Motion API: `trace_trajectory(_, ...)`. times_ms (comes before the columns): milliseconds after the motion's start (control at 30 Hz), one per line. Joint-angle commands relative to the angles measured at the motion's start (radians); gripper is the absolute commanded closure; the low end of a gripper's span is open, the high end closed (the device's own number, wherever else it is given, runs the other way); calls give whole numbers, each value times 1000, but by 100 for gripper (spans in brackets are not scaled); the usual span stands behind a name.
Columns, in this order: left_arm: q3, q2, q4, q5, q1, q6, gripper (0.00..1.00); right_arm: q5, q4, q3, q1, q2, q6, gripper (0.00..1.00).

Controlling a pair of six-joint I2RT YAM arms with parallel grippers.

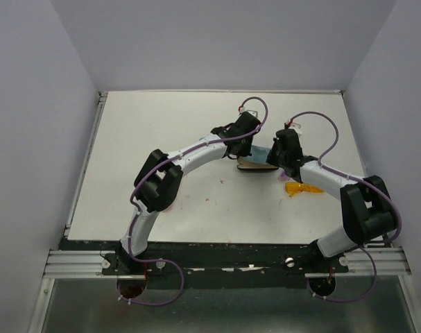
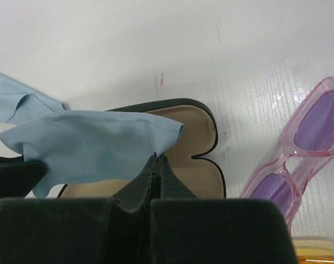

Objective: Organize the sunglasses
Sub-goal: Place the folded cleaning cloth in the sunglasses case.

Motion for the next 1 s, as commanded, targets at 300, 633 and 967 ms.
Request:
trace_trajectory(300,59,80,-62,-8,2,-26,100,29,53,24,-29,67,-6,99)
trace_trajectory(633,62,103,-71,26,8,-53,100,8,59,16,-36,81,-4,99)
trace_trajectory(967,91,118,-115,15,8,-76,100,3,70,13,-43,96,3,99)
